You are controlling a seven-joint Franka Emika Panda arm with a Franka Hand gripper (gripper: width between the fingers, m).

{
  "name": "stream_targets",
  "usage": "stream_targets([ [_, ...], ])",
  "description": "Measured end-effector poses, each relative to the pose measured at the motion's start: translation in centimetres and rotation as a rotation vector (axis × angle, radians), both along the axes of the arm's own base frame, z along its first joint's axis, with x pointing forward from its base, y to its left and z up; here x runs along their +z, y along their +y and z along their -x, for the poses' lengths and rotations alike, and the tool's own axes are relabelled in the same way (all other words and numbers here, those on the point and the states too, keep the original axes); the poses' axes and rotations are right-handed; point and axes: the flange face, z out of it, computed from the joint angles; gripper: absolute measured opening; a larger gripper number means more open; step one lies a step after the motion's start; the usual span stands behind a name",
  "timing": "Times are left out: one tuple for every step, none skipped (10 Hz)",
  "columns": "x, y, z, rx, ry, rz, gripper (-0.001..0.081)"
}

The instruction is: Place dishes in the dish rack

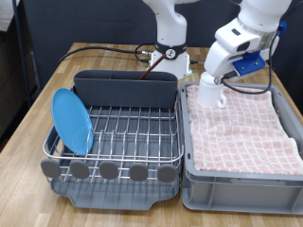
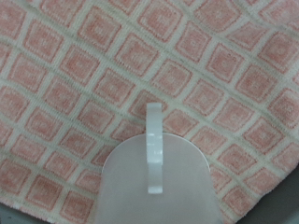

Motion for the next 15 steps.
stream_targets([
  [-1.1,0.0,0.0,0.002,0.003,-0.004,0.0802],
  [-2.0,0.0,0.0,0.008,0.006,-0.007,0.0802],
  [-2.7,-0.1,0.1,0.013,0.009,-0.008,0.0802],
  [-3.5,-0.1,0.3,0.014,0.014,-0.007,0.0802],
  [-4.1,-0.3,0.5,0.014,0.02,-0.005,0.0802],
  [-4.6,-0.4,0.6,0.013,0.024,-0.005,0.0802],
  [-5.0,-0.5,0.8,0.013,0.025,-0.005,0.0802],
  [-5.4,-0.7,1.0,0.014,0.024,-0.007,0.0802],
  [-5.7,-0.8,1.1,0.015,0.021,-0.009,0.0802],
  [-5.9,-1.0,1.2,0.013,0.017,-0.012,0.0802],
  [-6.1,-1.2,1.3,0.012,0.015,-0.014,0.0802],
  [-6.3,-1.4,1.4,0.011,0.016,-0.014,0.0802],
  [-6.4,-1.6,1.4,0.011,0.017,-0.014,0.0802],
  [-6.6,-1.7,1.5,0.013,0.013,-0.017,0.0802],
  [-6.7,-1.8,1.6,0.013,0.008,-0.02,0.0802],
])
